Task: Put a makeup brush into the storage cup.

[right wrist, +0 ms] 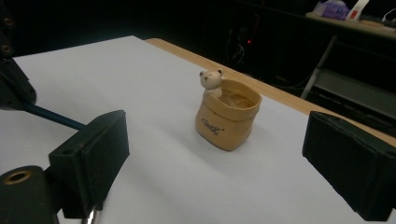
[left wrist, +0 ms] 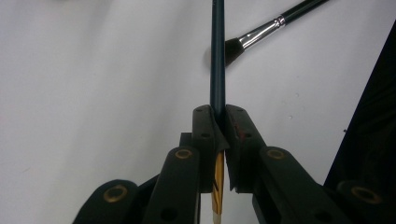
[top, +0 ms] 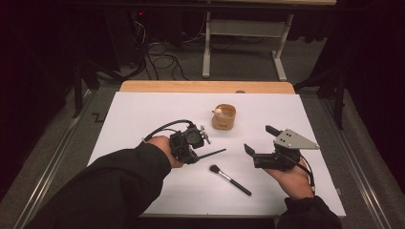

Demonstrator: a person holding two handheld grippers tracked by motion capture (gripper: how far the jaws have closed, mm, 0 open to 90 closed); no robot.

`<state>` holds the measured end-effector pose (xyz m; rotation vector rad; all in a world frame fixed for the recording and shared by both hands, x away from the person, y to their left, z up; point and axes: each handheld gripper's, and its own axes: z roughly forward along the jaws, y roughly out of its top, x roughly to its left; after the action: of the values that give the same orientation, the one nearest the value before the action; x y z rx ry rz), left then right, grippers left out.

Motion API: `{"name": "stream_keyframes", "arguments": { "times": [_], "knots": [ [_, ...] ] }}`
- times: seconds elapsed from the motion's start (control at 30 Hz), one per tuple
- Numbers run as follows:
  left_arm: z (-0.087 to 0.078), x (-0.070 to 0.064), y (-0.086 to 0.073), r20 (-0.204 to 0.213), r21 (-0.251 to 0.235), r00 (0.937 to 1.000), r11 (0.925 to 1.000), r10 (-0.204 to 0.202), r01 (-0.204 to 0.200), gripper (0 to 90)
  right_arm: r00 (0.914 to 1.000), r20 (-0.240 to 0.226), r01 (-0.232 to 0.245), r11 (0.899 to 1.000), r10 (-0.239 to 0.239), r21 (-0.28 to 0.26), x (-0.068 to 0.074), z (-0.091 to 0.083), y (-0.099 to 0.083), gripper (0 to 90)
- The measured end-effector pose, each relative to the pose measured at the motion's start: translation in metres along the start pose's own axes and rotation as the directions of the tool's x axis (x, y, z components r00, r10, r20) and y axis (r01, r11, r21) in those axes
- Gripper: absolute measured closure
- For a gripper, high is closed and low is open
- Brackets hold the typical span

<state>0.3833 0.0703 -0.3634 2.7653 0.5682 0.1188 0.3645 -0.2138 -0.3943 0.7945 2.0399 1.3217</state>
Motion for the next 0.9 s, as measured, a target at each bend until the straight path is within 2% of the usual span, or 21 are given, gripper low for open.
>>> {"name": "stream_keyframes", "arguments": {
  "times": [0.1, 0.17, 0.27, 0.4, 0.53, 0.67, 0.7, 0.73, 0.77, 0.9],
  "knots": [
    [0.002, -0.002, 0.001, 0.005, 0.008, 1.0000, 0.9999, 0.007, -0.007, 83.2, 0.9999, 0.001, 0.017, 1.000, -0.017, -0.009, -0.002, 0.000, 0.000, 10.8],
    [0.003, -0.004, 0.002, 0.003, 0.015, 0.9999, 0.9998, 0.013, -0.013, 83.2, 0.9987, -0.003, 0.051, 0.999, -0.051, 0.009, -0.001, 0.001, -0.001, 11.0],
    [0.004, -0.006, 0.003, 0.004, 0.019, 0.9999, 0.9997, 0.016, -0.016, 83.2, 0.9990, -0.032, 0.031, 0.999, -0.030, 0.020, -0.001, 0.003, -0.006, 12.2],
    [0.006, -0.009, 0.004, 0.005, 0.024, 0.9998, 0.9995, 0.020, -0.020, 83.2, 0.9970, -0.065, 0.045, 0.997, -0.041, 0.058, 0.005, 0.008, -0.013, 11.9],
    [0.007, -0.011, 0.005, 0.013, 0.031, 0.9996, 0.9992, 0.023, -0.024, 83.1, 0.9943, -0.086, 0.068, 0.996, -0.063, 0.061, 0.009, 0.007, -0.015, 11.8],
    [0.007, -0.015, 0.006, 0.018, 0.032, 0.9994, 0.9990, 0.031, -0.031, 83.2, 0.9901, -0.100, 0.106, 0.992, -0.098, 0.069, 0.013, 0.004, -0.015, 15.0],
    [0.007, -0.015, 0.007, 0.018, 0.033, 0.9994, 0.9990, 0.031, -0.031, 83.1, 0.9878, -0.098, 0.128, 0.989, -0.121, 0.067, 0.015, 0.002, -0.015, 15.7],
    [0.007, -0.015, 0.007, 0.021, 0.035, 0.9993, 0.9989, 0.032, -0.033, 83.1, 0.9878, -0.098, 0.128, 0.989, -0.121, 0.067, 0.015, 0.002, -0.015, 15.7],
    [0.007, -0.016, 0.007, 0.024, 0.039, 0.9992, 0.9987, 0.031, -0.032, 83.2, 0.9848, -0.097, 0.151, 0.986, -0.145, 0.068, 0.017, 0.001, -0.014, 15.9],
    [0.007, -0.017, 0.007, 0.022, 0.040, 0.9992, 0.9986, 0.034, -0.034, 83.2, 0.9790, -0.093, 0.189, 0.979, -0.182, 0.075, 0.021, 0.001, -0.014, 16.8]
  ]
}}
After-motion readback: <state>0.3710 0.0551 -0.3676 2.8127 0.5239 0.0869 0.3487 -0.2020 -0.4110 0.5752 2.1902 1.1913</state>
